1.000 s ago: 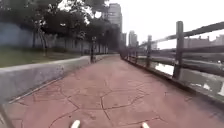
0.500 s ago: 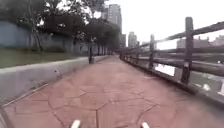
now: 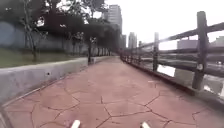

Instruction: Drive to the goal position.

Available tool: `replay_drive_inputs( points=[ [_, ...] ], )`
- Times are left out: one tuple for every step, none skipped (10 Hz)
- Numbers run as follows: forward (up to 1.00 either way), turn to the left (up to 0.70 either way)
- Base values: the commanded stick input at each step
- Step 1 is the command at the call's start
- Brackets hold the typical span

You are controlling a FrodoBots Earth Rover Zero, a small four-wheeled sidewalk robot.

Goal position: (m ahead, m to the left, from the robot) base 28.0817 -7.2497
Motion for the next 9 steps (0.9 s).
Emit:
replay_drive_inputs(
  points=[
    [0.70,0.02],
    [0.70,0.02],
    [0.70,0.02],
    [0.70,0.02],
    [0.70,0.02],
    [0.70,0.02],
    [0.70,0.02],
    [0.70,0.02],
    [0.70,0.01]
  ],
)
